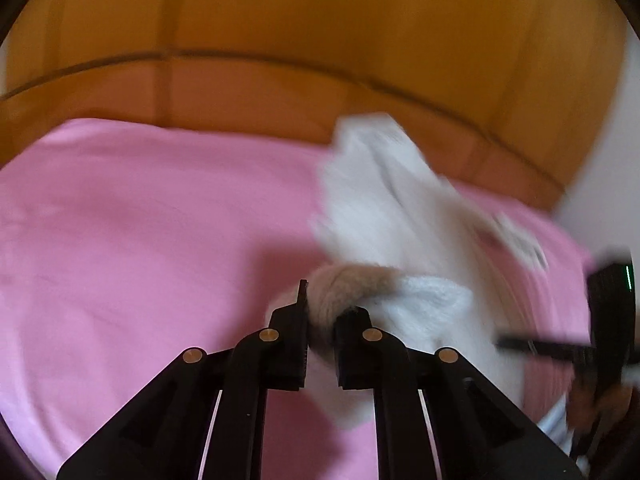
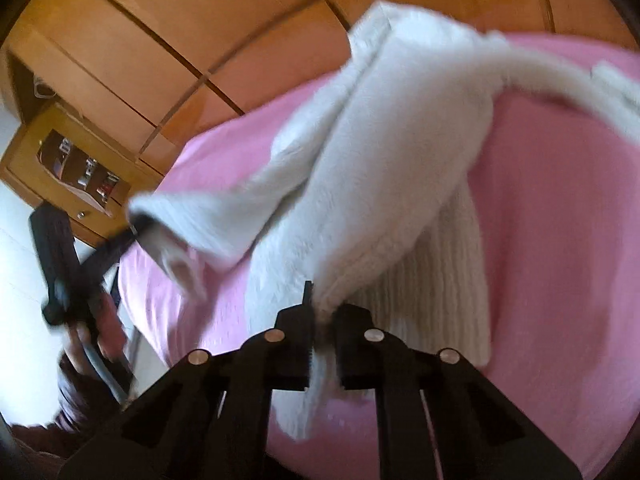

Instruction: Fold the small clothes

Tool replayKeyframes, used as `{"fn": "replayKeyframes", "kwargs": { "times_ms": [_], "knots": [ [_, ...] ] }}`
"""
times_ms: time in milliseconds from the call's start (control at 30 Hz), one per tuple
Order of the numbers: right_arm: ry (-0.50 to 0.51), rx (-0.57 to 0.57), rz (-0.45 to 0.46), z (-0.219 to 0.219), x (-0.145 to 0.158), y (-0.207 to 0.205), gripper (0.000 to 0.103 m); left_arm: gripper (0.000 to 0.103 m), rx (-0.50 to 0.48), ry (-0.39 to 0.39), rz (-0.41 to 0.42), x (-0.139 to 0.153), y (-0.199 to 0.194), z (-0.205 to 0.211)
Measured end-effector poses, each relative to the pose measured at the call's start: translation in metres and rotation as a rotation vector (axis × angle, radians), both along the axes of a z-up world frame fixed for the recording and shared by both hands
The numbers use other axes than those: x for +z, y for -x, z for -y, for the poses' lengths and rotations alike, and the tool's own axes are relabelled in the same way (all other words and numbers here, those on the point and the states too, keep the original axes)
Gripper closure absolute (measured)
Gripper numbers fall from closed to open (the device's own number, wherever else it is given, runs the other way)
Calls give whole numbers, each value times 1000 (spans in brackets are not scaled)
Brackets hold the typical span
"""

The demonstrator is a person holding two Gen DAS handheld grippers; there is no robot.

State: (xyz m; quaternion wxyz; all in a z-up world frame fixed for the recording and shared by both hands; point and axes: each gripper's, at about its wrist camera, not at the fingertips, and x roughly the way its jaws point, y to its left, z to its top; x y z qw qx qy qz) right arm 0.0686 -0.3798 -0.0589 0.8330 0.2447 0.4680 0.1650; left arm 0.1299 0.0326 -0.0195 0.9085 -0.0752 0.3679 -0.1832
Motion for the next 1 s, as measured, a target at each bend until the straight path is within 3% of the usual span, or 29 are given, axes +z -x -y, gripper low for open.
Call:
{"fn": "replayKeyframes", "kwargs": {
  "times_ms": [133,233,333,367,400,500,567,667,733,833,900,933,967,1000],
  "knots": [
    [84,-73,104,22,32,1,96,94,285,-20,48,31,-43,-78],
    [134,-161,144,52,47,0,96,89,528,-58,31,46,-77,-130],
    [166,-245,139,76,51,-4,97,53,631,-33,58,58,-80,-152],
    [176,-265,135,78,51,-5,97,35,633,-19,74,59,-74,-150],
    [189,-284,129,83,50,-8,97,30,616,5,79,59,-70,-148],
    [204,-312,114,89,47,-9,97,31,453,84,13,39,-57,-116],
    [204,-319,114,90,47,-11,97,38,289,145,-84,14,-46,-83],
    [204,-312,117,95,56,-10,97,47,31,258,-292,-40,-26,-17],
    [210,-299,118,91,58,-10,97,47,-72,288,-383,-67,-12,20],
    [205,-290,123,89,63,-8,97,47,-154,329,-454,-91,5,59],
    [195,-285,137,89,68,-5,97,50,-150,322,-412,-95,9,71],
    [193,-283,143,89,71,-3,97,62,-179,351,-423,-95,8,74],
    [193,-280,157,88,77,0,97,90,-196,359,-443,-98,8,81],
    [191,-278,169,88,82,3,97,97,-195,338,-453,-100,6,84]
  ]
}}
